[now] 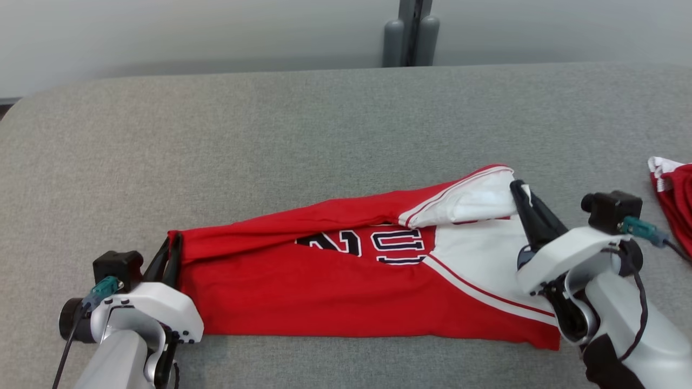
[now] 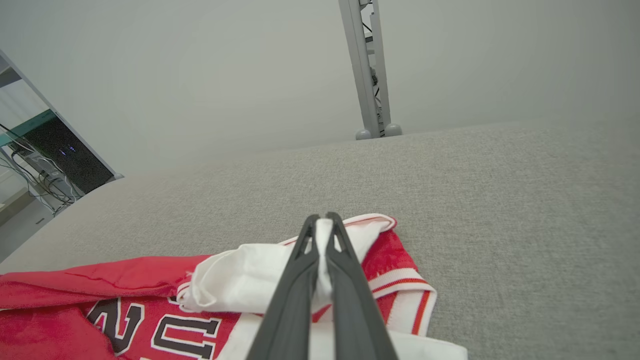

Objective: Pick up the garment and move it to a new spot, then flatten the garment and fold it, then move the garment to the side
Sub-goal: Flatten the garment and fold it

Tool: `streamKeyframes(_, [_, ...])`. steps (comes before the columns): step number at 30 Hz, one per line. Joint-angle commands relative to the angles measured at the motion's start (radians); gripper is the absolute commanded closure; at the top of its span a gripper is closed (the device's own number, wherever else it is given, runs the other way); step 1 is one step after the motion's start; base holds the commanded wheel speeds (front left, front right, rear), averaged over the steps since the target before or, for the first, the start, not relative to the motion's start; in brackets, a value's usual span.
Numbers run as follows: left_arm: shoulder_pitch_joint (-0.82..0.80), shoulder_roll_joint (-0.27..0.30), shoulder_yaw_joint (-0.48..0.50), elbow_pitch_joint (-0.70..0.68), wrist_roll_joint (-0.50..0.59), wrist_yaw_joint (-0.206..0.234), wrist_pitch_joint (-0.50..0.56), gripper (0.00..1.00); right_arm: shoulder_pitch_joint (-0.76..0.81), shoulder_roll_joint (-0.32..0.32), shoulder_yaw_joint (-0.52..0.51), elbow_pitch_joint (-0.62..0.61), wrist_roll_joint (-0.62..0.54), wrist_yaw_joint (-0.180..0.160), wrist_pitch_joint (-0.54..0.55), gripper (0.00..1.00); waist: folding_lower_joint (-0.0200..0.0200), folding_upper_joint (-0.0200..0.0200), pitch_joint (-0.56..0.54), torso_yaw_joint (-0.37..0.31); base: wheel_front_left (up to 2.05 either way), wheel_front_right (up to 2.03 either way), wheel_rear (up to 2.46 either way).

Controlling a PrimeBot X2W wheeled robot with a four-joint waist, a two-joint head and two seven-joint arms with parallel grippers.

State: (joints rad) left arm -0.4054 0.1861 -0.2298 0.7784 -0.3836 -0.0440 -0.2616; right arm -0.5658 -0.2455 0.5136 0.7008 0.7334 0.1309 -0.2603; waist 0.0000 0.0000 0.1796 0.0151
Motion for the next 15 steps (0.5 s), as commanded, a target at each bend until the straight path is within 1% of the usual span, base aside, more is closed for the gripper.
streamKeyframes(1, [0.010,0.008,0.008,-0.003,0.008,-0.004,-0.004,1.00,0.014,-0.003,-0.007,-0.007,0.000,0.000,-0.006,1.00,0.0000,0.0000,-0.015,-0.013,0.00,0.00,0.00])
streamKeyframes(8, [0.074,0.010,0.066,-0.026,0.061,-0.008,-0.004,1.00,0.130,0.039,-0.050,-0.060,-0.009,0.000,-0.006,1.00,0.0000,0.0000,-0.055,-0.042,0.00,0.00,0.00])
streamKeyframes(15, [0.124,-0.008,0.107,-0.032,0.108,0.003,-0.004,1.00,0.199,0.072,-0.070,-0.021,-0.041,0.000,-0.006,1.00,0.0000,0.0000,-0.077,-0.059,0.00,0.00,0.00])
